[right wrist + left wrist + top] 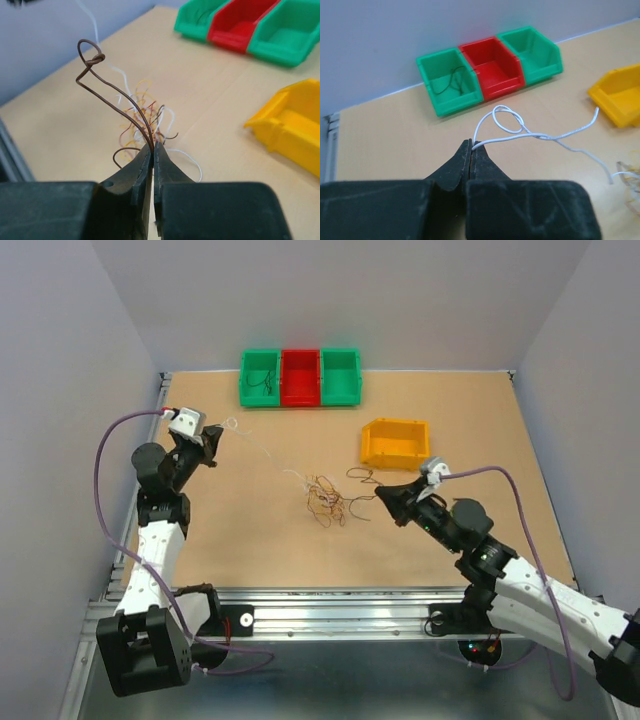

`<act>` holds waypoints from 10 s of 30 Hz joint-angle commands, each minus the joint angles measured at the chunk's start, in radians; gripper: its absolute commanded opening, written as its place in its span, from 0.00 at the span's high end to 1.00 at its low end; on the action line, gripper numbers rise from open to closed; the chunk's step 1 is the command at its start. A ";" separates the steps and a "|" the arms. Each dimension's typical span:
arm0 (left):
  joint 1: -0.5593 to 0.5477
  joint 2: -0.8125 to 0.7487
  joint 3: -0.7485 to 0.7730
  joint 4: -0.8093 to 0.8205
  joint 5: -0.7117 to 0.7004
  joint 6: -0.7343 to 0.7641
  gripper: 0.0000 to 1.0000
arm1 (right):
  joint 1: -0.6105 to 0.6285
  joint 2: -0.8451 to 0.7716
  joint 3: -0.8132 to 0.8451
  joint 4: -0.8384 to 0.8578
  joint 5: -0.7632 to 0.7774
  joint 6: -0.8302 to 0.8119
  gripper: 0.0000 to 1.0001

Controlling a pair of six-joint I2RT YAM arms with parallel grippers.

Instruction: Untangle the cables

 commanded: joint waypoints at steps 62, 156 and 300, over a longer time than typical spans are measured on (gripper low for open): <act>-0.271 -0.144 0.406 -0.185 0.316 0.042 1.00 | 0.096 1.285 0.692 0.598 -0.594 -0.074 0.38; -0.368 1.318 1.490 -0.386 -0.359 0.117 0.39 | 0.106 0.762 0.194 0.628 0.163 -0.034 0.41; -0.596 0.434 0.072 0.117 0.194 0.216 0.47 | 0.069 0.521 0.660 0.065 -0.210 -0.048 1.00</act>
